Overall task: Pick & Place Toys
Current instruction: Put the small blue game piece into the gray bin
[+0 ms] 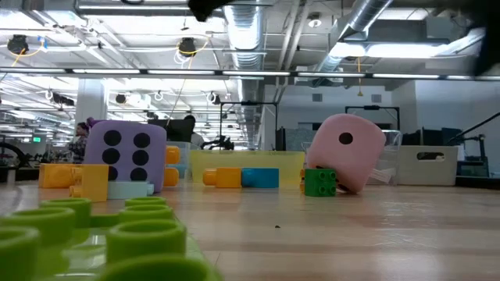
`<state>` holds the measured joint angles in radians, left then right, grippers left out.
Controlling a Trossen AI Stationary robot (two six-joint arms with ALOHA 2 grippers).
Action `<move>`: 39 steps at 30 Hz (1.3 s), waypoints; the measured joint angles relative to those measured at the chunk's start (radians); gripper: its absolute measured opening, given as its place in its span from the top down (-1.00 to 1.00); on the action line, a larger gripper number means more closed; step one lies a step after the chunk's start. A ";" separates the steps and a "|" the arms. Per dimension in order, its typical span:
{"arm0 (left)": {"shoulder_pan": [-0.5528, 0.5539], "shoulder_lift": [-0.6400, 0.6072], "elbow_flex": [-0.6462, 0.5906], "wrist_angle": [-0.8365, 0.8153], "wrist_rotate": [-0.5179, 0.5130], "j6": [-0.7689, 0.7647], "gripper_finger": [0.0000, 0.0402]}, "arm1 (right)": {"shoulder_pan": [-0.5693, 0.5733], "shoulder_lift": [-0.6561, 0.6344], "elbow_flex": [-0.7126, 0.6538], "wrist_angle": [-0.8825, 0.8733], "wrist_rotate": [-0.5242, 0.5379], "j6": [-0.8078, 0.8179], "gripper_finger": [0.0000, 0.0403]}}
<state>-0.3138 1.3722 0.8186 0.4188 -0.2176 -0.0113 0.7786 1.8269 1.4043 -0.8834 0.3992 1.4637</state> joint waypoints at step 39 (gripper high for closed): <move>-0.044 -0.173 -0.001 -0.220 0.000 -0.281 -0.70 | 0.016 0.438 0.441 -0.318 -0.325 0.092 -0.58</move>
<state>-0.3576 1.1992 0.8173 0.1989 -0.2173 -0.2928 0.7948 2.2654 1.8457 -1.2017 0.0746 1.5558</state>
